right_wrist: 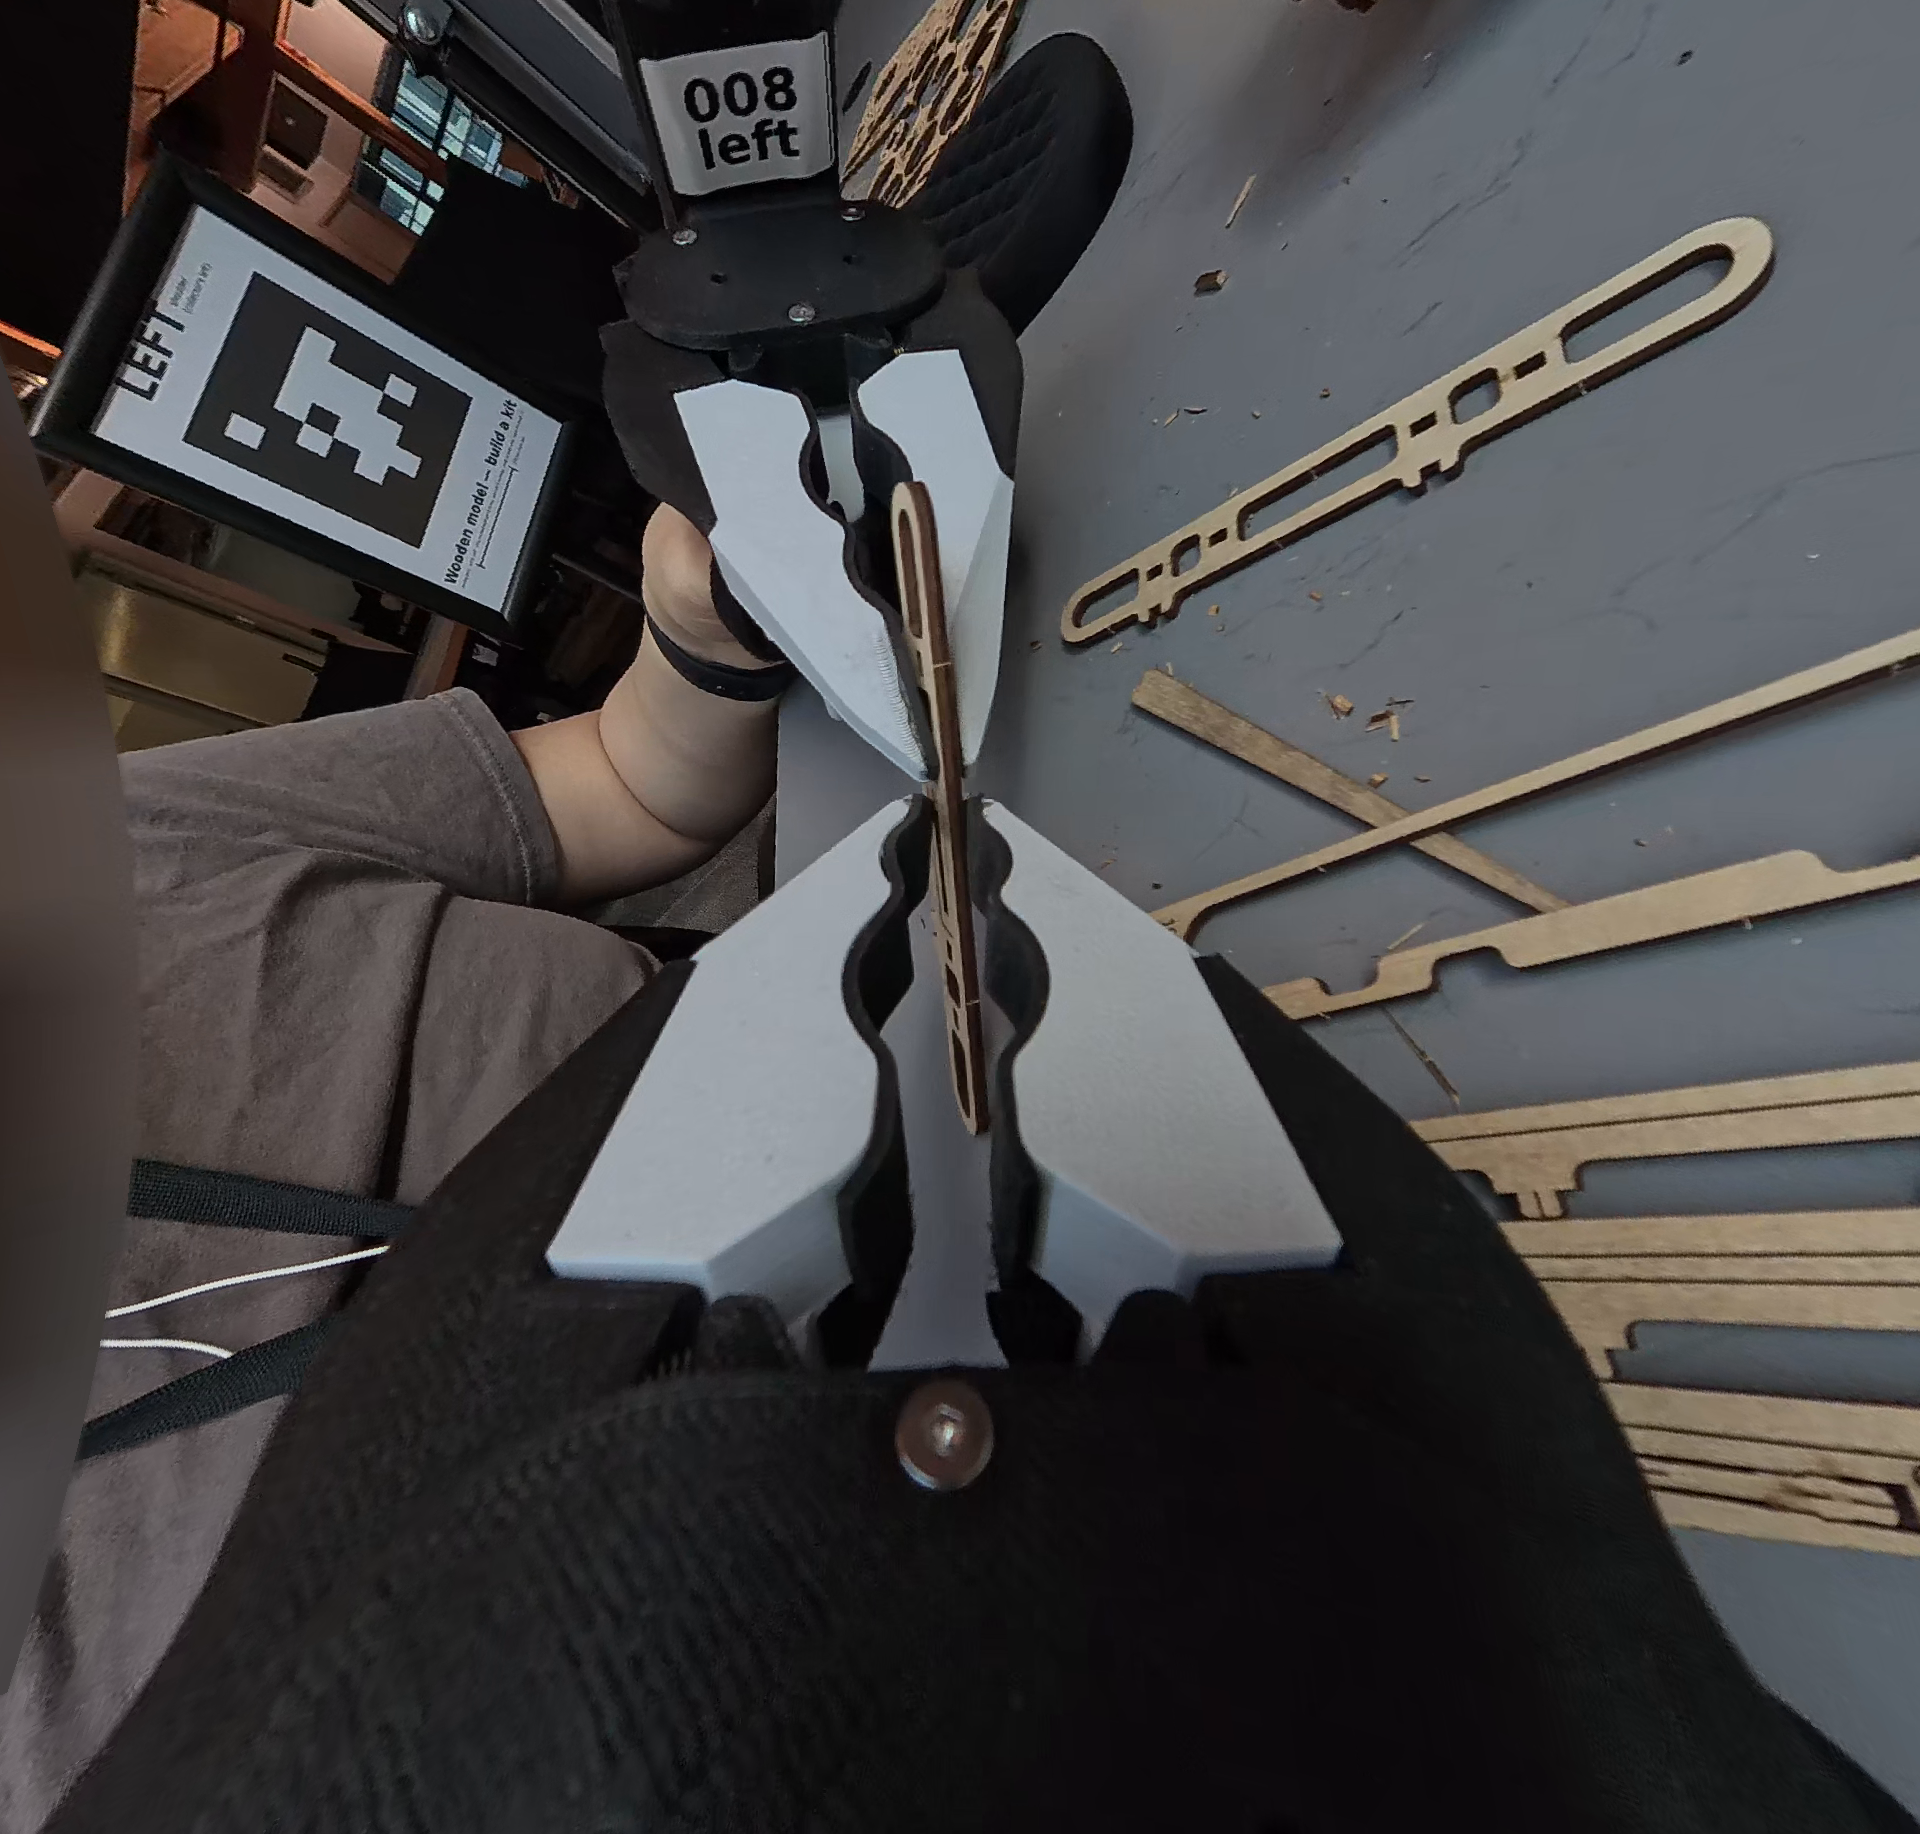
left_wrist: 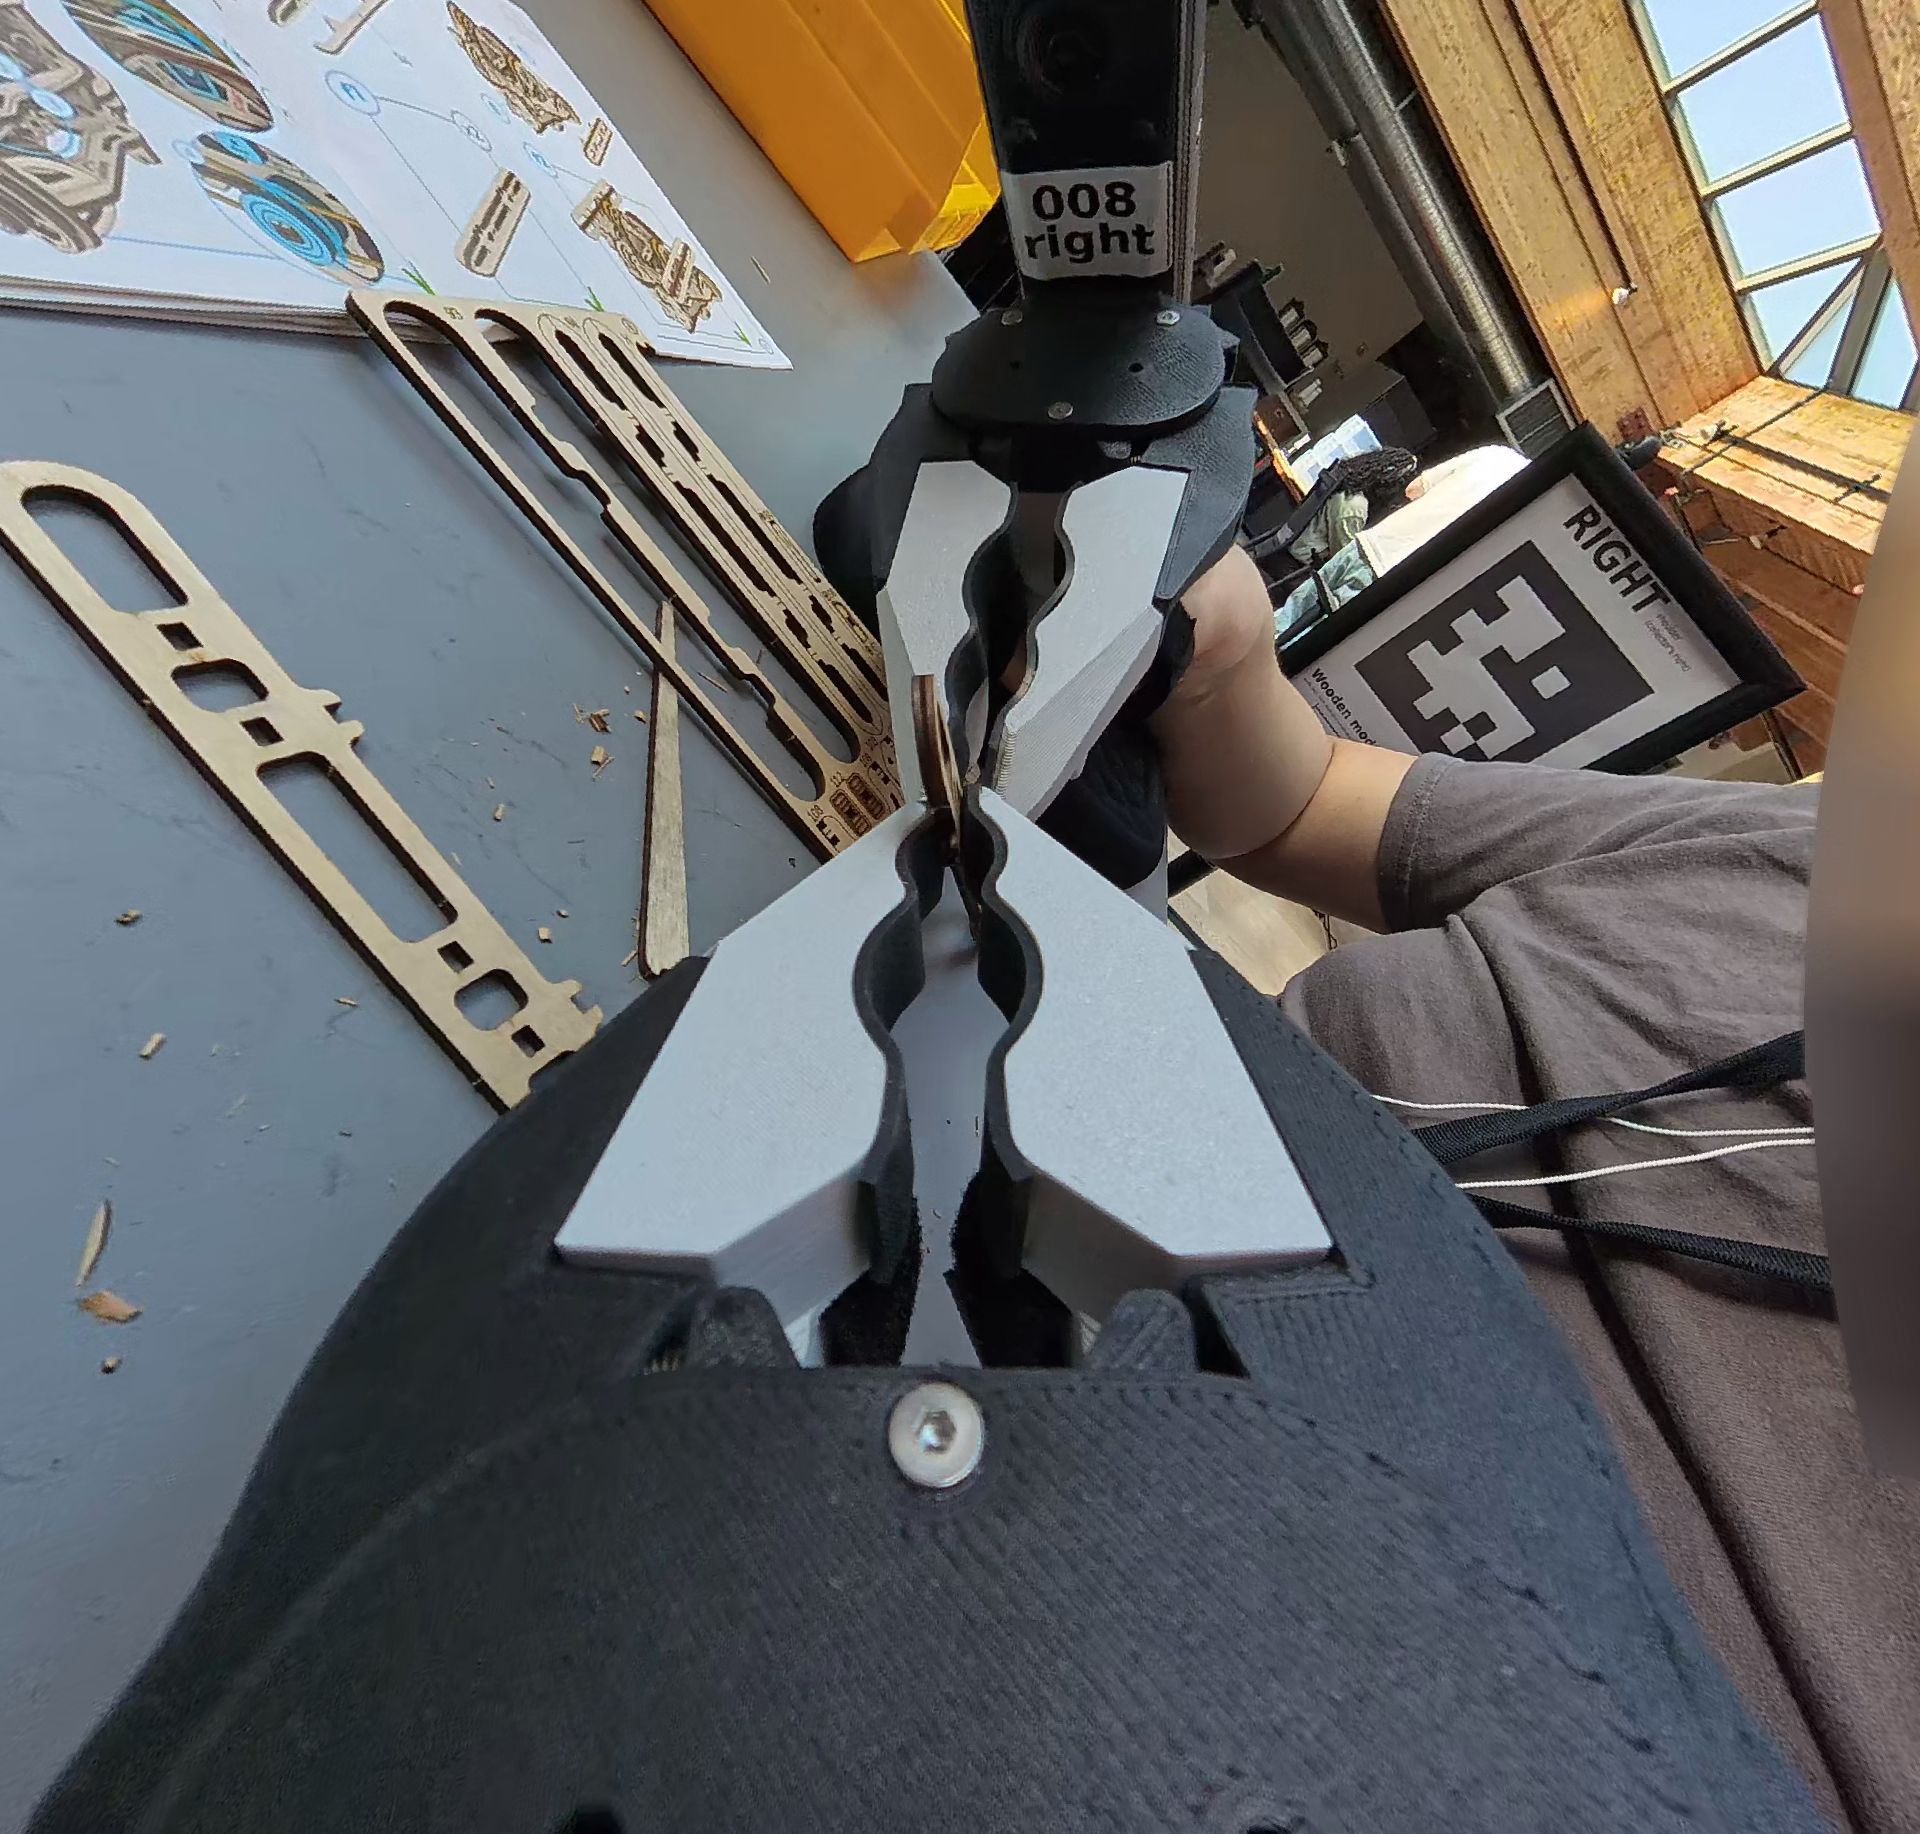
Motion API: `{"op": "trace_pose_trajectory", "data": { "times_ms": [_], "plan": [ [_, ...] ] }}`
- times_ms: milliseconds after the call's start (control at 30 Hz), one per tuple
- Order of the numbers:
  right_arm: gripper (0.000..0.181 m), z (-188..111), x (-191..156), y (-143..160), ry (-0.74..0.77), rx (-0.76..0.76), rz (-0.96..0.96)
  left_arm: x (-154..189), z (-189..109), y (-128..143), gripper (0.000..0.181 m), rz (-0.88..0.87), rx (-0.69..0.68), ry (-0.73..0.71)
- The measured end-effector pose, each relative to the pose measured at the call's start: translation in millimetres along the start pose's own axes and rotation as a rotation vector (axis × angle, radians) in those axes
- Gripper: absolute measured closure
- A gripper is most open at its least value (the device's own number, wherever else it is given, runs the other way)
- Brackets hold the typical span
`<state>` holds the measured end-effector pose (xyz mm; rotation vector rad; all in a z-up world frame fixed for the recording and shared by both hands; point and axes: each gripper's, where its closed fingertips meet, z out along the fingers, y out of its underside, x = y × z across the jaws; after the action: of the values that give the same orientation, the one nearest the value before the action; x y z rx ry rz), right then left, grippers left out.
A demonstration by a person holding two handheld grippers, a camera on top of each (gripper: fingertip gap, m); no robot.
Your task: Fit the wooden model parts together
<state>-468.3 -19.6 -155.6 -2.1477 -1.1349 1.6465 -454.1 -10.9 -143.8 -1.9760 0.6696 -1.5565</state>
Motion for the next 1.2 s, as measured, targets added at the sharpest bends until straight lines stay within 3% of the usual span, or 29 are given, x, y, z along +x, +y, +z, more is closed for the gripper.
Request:
{"op": "trace_pose_trajectory", "data": {
  "times_ms": [833, 1033, 1200],
  "plan": [
    [0.181, 2.4, 8.7, -0.7, 0.004, 0.015, 0.039, -8.7, -0.3, 1.5, 0.180, -0.076, 0.015, -0.031],
    [0.174, -1.2, 4.2, 0.2, 0.009, 0.012, -0.001, -7.9, -4.4, -3.1, 0.181, -0.076, 0.045, -0.011],
    [0.178, -0.4, 6.6, 3.5, 0.093, -0.015, -0.084, -8.1, -6.0, -2.7, 0.181, -0.073, 0.044, -0.013]
  ]
}}
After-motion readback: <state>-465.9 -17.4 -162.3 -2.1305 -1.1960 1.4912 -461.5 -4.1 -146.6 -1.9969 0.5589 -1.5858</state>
